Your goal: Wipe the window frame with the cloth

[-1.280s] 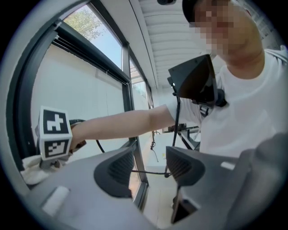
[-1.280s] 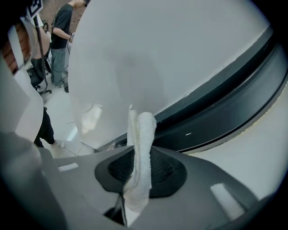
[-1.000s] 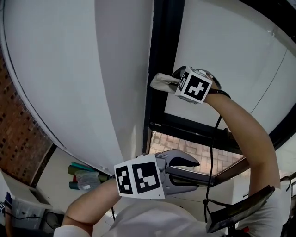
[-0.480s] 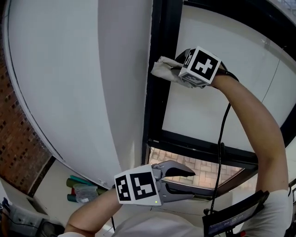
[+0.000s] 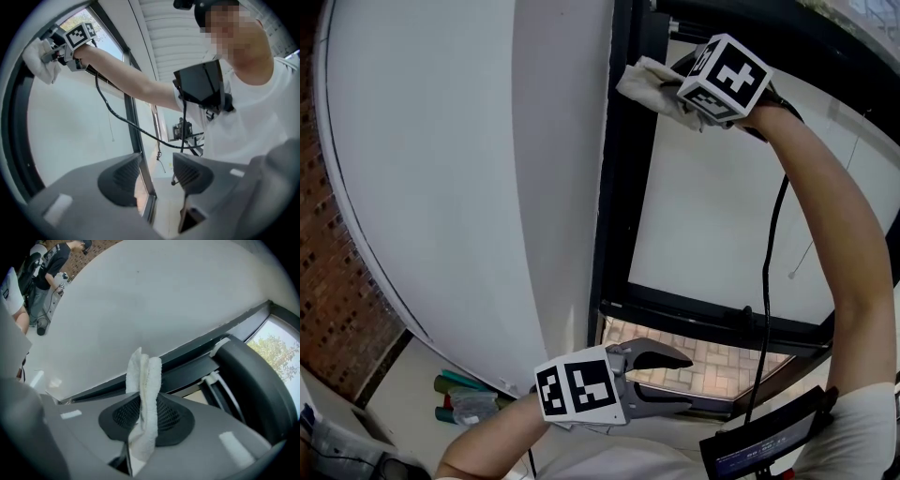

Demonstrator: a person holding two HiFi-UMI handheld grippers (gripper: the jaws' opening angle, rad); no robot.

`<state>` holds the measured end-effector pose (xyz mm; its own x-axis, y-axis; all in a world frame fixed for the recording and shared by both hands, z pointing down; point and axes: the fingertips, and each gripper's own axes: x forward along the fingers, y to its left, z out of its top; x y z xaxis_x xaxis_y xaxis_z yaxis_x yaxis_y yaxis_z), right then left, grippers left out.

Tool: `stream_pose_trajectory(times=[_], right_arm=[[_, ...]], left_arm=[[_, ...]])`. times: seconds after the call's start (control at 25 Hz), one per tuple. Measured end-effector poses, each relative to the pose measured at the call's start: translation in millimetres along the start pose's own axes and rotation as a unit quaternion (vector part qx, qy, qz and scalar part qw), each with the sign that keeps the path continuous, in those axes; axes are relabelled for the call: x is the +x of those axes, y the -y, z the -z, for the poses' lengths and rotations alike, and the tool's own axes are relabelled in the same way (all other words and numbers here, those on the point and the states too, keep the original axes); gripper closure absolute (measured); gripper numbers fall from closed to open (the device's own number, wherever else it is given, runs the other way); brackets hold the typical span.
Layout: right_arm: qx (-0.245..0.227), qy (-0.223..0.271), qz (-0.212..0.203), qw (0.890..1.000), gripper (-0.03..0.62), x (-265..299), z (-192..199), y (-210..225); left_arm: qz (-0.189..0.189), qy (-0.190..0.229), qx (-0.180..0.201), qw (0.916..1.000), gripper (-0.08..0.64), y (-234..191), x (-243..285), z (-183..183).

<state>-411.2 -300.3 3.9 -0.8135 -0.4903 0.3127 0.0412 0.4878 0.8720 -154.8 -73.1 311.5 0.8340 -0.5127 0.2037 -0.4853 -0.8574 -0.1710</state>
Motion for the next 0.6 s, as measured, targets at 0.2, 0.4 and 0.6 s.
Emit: stream_pose_trajectory(times=[0.2, 0.4, 0.6], right_arm=[[0.011, 0.028, 0.07, 0.997, 0.52, -23.3, -19.5, 45.9], [0.009, 0.033, 0.119, 0.992, 0.52, -35.9, -21.0, 66.9], [0.009, 0.056, 0.118, 0.991, 0.52, -44.6, -28.6, 59.3]], left_arm=[[-0.006, 0.004, -0.001, 1.0, 0.318, -1.6, -4.3, -1.5], [-0.003, 0.001, -0.004, 1.0, 0.318, 1.4, -2.2, 1.3], [-0.005, 0.003, -0.003, 1.0, 0.318, 5.2, -3.3, -2.5]])
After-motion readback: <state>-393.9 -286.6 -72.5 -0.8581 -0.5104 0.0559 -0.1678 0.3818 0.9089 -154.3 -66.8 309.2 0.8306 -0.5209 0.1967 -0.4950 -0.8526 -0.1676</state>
